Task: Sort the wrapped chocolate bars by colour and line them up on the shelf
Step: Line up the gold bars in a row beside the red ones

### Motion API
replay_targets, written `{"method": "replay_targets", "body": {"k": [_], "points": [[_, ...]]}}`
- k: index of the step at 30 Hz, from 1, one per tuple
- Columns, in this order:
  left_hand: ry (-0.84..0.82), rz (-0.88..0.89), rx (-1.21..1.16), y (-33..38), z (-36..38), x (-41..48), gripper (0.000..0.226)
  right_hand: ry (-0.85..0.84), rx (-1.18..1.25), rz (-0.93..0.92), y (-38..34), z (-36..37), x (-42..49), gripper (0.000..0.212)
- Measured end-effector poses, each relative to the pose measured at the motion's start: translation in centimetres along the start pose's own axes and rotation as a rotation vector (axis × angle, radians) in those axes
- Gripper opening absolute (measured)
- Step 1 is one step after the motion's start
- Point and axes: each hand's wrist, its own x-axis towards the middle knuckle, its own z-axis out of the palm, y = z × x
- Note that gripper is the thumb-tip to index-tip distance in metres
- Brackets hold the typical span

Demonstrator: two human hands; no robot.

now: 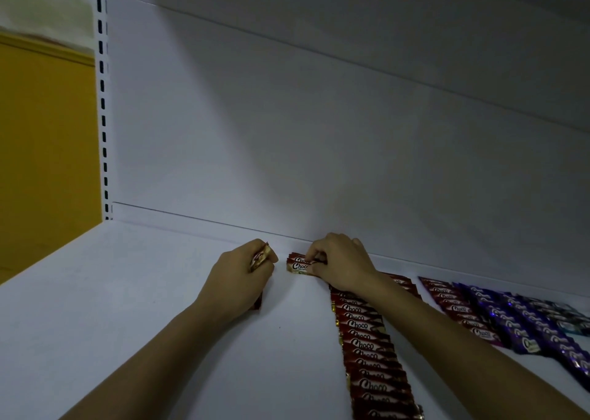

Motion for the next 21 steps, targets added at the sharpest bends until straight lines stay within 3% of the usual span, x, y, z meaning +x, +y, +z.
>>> {"method": "replay_targets", "body": {"k": [11,21], "points": [[0.003,-0.002,-0.035,-0.21,0.06,-0.04,0.02,-0.015,-0.01,-0.002,-0.36,-0.22,0.2,0.017],[0.005,0.016,-0.002,-0.33,0.06,0.01,0.02,-0.104,-0.034,0.04,-0.11,-0.43,0.36,0.029]]}}
